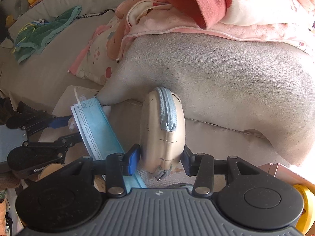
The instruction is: Organize soft objects
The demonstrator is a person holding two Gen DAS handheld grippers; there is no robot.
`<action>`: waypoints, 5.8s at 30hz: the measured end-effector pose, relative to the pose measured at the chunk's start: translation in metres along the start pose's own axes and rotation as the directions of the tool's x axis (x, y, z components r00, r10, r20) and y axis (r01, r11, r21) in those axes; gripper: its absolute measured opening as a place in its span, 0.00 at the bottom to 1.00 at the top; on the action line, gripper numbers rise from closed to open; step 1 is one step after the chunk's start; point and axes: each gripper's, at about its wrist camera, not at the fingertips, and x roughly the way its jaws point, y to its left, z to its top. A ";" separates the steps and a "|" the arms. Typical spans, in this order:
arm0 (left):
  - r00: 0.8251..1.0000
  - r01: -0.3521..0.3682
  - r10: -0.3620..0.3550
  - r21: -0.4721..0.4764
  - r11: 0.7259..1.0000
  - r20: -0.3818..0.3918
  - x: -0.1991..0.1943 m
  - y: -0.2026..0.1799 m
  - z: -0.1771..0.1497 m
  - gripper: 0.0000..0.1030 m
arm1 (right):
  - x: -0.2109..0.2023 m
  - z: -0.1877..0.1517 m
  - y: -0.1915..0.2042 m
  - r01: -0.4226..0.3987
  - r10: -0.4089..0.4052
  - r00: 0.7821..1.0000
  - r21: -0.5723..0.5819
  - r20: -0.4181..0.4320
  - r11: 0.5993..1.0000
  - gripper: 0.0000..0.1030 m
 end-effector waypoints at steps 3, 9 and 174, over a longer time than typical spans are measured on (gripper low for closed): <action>1.000 0.024 -0.024 0.014 1.000 0.019 0.015 -0.002 0.010 0.43 | -0.002 0.001 0.001 0.002 -0.002 1.000 -0.005 0.016 1.000 0.43; 0.999 0.035 -0.035 -0.007 0.999 0.012 0.018 -0.002 0.012 0.22 | 0.000 0.004 0.006 -0.005 0.006 0.999 -0.020 0.044 1.000 0.40; 0.969 0.101 -0.069 0.128 0.987 -0.236 -0.034 -0.009 -0.016 0.18 | 0.014 0.004 0.013 0.019 -0.021 0.997 -0.025 -0.073 1.000 0.63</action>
